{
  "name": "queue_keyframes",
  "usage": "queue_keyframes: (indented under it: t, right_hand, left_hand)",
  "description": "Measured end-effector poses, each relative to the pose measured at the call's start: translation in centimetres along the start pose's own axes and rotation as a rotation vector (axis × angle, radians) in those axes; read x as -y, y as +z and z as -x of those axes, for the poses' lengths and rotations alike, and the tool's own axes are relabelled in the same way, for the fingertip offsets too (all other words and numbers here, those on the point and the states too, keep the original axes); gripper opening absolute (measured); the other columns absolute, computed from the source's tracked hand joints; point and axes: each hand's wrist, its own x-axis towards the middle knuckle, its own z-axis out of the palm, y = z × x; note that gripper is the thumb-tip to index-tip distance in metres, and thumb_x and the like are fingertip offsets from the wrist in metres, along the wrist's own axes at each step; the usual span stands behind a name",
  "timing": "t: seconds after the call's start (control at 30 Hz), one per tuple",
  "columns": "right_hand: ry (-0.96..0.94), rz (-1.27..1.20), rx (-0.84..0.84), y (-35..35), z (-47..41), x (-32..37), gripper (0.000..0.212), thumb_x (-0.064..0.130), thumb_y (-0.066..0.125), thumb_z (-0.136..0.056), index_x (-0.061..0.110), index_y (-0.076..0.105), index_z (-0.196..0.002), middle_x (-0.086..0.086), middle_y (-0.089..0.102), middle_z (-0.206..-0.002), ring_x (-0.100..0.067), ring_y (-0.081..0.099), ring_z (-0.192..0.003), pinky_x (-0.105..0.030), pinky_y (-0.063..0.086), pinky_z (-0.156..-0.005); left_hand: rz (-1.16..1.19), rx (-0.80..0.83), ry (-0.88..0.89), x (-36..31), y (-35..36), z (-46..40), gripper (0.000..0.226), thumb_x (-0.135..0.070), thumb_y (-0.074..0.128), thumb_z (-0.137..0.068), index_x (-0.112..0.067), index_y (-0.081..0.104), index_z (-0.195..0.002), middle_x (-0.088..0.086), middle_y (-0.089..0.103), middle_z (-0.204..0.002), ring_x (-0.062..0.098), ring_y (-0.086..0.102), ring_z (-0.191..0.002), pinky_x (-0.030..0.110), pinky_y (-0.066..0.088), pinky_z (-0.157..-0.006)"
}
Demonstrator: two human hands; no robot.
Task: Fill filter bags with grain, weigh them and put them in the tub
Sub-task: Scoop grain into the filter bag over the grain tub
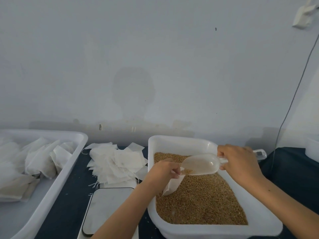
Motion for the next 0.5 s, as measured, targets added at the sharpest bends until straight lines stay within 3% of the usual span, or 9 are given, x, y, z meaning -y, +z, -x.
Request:
queue_keyframes:
  t: [0.1,0.23,0.3,0.4,0.5]
  right_hand:
    - [0.048,-0.005,0.098,0.1,0.3,-0.6,0.025,0.026,0.066,-0.084,0.03,0.042,-0.082,0.014,0.056,-0.086,-0.008,0.056,-0.082,-0.026,0.038,-0.075]
    - [0.151,-0.136,0.446,1.0,0.8,-0.9,0.023,0.022,0.067,-0.085,0.02,0.045,-0.079,0.007,0.057,-0.082,-0.003,0.053,-0.069,-0.016,0.04,-0.057]
    - [0.162,-0.18,0.574,2.0,1.4,-0.3,0.028,0.017,0.065,-0.087,0.02,0.041,-0.073,0.008,0.051,-0.075,0.0,0.046,-0.061,-0.013,0.036,-0.051]
    - [0.107,-0.132,0.686,3.8,2.4,0.9,0.033,0.012,0.057,-0.091,0.019,0.036,-0.067,0.007,0.046,-0.074,-0.004,0.049,-0.064,-0.013,0.035,-0.051]
    - [0.031,-0.059,0.756,5.2,3.0,2.2,0.034,0.003,0.046,-0.093,0.018,0.037,-0.064,0.006,0.041,-0.07,-0.004,0.041,-0.059,-0.014,0.03,-0.048]
  left_hand:
    - [-0.021,-0.028,-0.006,0.2,0.2,0.0,0.007,-0.006,0.053,-0.092,-0.007,0.06,-0.093,0.003,0.054,-0.096,0.015,0.05,-0.089,0.021,0.033,-0.07]
    - [-0.007,-0.143,-0.06,0.8,0.5,0.0,0.012,-0.008,0.039,-0.099,-0.017,0.041,-0.091,0.001,0.05,-0.089,0.014,0.043,-0.077,0.022,0.029,-0.06]
    - [0.129,-0.207,-0.116,0.9,0.3,0.0,0.012,-0.011,0.037,-0.099,-0.018,0.039,-0.09,0.002,0.051,-0.086,0.013,0.043,-0.072,0.021,0.03,-0.058]
    - [0.442,-0.316,-0.207,0.9,-0.6,0.3,0.017,-0.011,0.037,-0.1,-0.019,0.041,-0.086,-0.002,0.045,-0.075,0.01,0.039,-0.064,0.015,0.031,-0.056]
    - [0.701,-0.387,-0.282,0.6,-2.0,1.0,0.014,-0.013,0.035,-0.101,-0.012,0.043,-0.089,0.003,0.048,-0.086,0.017,0.045,-0.079,0.031,0.04,-0.073]
